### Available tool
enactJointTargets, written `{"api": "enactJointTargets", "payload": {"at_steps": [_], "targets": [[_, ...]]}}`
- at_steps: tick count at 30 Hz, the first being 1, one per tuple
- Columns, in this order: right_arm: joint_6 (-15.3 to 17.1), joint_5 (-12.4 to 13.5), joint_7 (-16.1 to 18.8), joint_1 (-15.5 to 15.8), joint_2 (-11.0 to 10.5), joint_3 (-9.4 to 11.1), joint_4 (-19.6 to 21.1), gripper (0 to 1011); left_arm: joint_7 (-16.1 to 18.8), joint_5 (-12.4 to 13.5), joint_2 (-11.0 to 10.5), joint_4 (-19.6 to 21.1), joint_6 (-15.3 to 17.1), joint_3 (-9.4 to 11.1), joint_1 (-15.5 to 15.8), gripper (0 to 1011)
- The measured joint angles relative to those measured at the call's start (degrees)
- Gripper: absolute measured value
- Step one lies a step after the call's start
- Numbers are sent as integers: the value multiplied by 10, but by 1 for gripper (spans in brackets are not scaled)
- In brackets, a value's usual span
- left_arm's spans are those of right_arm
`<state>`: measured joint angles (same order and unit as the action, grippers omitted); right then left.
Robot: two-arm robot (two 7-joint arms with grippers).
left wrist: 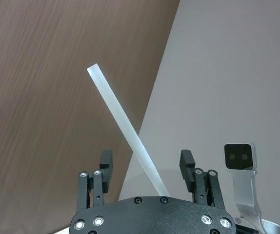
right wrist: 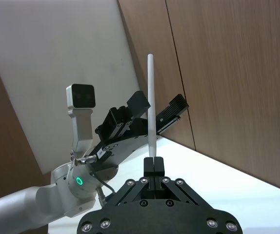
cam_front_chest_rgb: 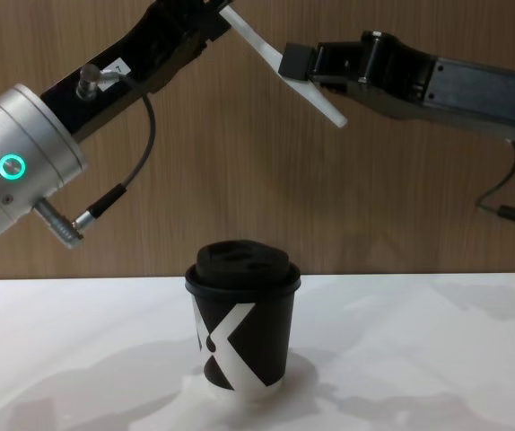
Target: Pick up the straw with one hand, pass it to the other hand, and insert it into the cup.
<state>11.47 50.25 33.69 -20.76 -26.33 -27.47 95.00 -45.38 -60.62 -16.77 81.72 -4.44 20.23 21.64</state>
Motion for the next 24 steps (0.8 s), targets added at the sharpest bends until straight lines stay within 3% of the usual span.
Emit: {"api": "enactJointTargets", "payload": {"at_steps": [8, 12, 14, 15, 24], "targets": [[0, 0, 0, 0, 0, 0, 0, 6, -3, -8, 3, -5, -3, 2, 4, 675], [0, 0, 0, 0, 0, 0, 0, 6, -5, -14, 5, -6, -6, 3, 5, 508], [0, 0, 0, 0, 0, 0, 0, 6, -6, -16, 5, -7, -7, 3, 5, 475], [0, 0, 0, 0, 0, 0, 0, 6, -6, -17, 5, -7, -8, 3, 5, 404], [0, 0, 0, 0, 0, 0, 0, 5, -7, -24, 3, -5, -12, 4, 5, 149]]}}
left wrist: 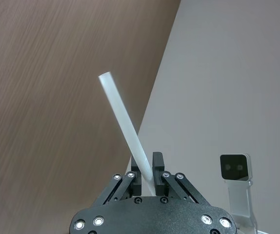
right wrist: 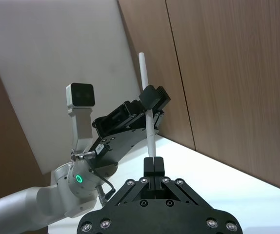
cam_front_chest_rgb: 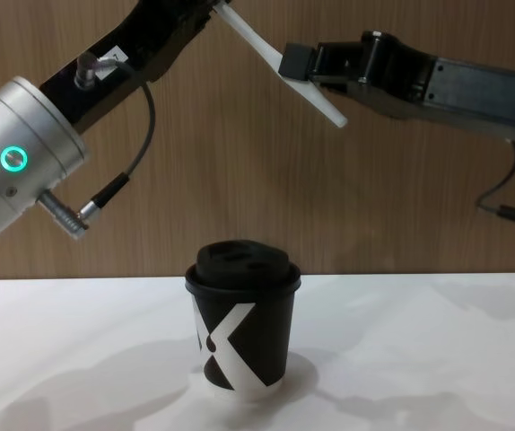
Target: Pick up the straw with one hand, pass it to the other hand, and insert it into the cup.
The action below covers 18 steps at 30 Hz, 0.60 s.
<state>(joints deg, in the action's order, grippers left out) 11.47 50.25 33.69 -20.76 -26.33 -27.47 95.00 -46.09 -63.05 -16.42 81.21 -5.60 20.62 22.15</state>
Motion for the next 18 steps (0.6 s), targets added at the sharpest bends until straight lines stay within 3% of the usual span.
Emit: {"api": "enactJointTargets", "payload": {"at_steps": [18], "targets": [[0, 0, 0, 0, 0, 0, 0, 6, 8, -5, -7, 6, -6, 6, -1, 32]]}}
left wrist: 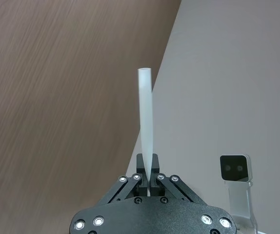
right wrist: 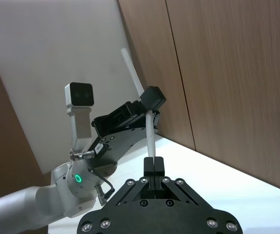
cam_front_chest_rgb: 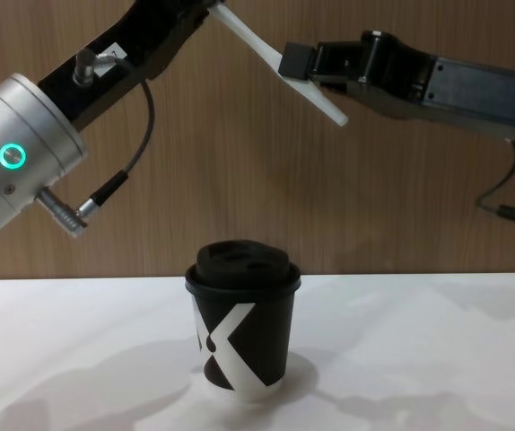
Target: Pick up the straw with one hand, pass it to the other hand, and insert it into the cup.
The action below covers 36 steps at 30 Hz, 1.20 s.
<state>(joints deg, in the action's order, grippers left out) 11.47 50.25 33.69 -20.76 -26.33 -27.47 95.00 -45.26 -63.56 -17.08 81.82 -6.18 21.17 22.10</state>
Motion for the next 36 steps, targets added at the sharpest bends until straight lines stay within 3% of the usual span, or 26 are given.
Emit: {"api": "enactJointTargets", "payload": {"at_steps": [10, 16, 17, 21, 36], "targets": [[0, 0, 0, 0, 0, 0, 0, 35, 8, 3, -5, 4, -8, 5, 2, 5], [0, 0, 0, 0, 0, 0, 0, 207, 8, 6, -8, 6, -13, 9, 3, 5], [0, 0, 0, 0, 0, 0, 0, 280, 8, 7, -8, 6, -14, 10, 3, 5], [0, 0, 0, 0, 0, 0, 0, 353, 9, 9, -10, 8, -17, 12, 3, 5], [-5, 2, -2, 2, -1, 2, 1, 829, 28, 34, -28, 21, -28, 20, 3, 5]]}}
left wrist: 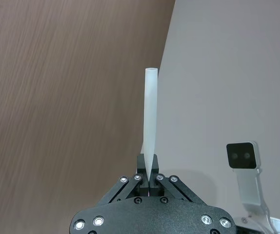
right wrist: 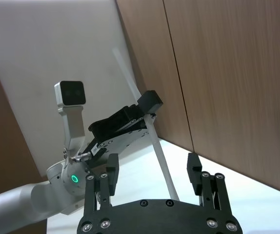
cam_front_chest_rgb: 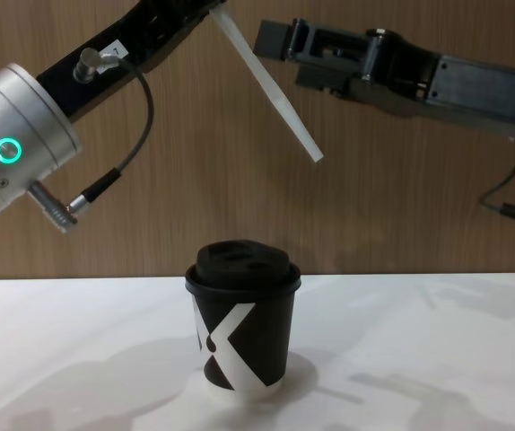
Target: Pick up the straw with one hand, pass it to the other hand, and insert it into the cup.
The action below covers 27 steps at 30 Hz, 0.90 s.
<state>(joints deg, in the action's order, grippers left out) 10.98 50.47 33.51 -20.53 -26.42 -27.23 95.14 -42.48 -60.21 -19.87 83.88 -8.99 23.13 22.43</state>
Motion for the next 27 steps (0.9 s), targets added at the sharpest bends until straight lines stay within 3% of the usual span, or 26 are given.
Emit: {"api": "enactJointTargets", "payload": {"at_steps": [7, 27], "targets": [[-7, 7, -3, 7, -8, 8, 6, 1001, 12, 20, -12, 10, -1, 3, 0, 5], [-20, 23, -13, 33, -30, 26, 20, 1001, 44, 81, -41, 32, 11, 11, 0, 5]]}}
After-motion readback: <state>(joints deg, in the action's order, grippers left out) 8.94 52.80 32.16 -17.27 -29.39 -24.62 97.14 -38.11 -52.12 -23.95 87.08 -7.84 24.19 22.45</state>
